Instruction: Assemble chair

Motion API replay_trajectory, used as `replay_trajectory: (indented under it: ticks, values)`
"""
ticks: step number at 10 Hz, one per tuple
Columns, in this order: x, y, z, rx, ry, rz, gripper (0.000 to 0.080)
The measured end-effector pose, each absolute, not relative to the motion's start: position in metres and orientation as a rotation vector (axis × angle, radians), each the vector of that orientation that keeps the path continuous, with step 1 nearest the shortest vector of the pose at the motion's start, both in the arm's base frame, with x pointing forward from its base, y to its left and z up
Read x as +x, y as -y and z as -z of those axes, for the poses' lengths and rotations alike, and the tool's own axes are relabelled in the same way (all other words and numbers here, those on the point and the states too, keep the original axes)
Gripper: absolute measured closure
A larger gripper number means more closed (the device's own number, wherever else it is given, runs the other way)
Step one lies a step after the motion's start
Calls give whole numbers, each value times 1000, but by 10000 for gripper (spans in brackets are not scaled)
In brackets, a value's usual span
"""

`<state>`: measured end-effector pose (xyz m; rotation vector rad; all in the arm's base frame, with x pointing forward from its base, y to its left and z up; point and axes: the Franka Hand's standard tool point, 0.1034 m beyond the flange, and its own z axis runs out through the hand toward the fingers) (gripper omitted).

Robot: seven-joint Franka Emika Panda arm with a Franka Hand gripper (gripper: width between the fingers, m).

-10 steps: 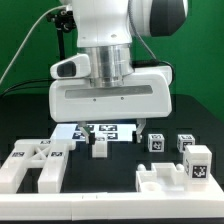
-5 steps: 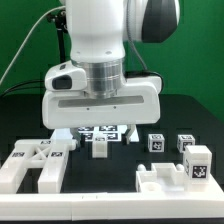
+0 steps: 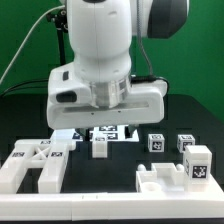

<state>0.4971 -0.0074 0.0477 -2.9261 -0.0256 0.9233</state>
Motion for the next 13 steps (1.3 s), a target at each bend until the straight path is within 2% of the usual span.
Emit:
replay_trajectory:
  ticks: [1,3,7,10,13]
  values:
    - [492,15,-39,-2889,53,-1109,150]
    - [484,17,-31,-2799,64,-1389,150]
    - [485,17,-24,-2792,51,-1419,150]
    - [463,15,-13,-2748,22,-1514,150]
    - [462,14,-11,-2750,21,-1513,162]
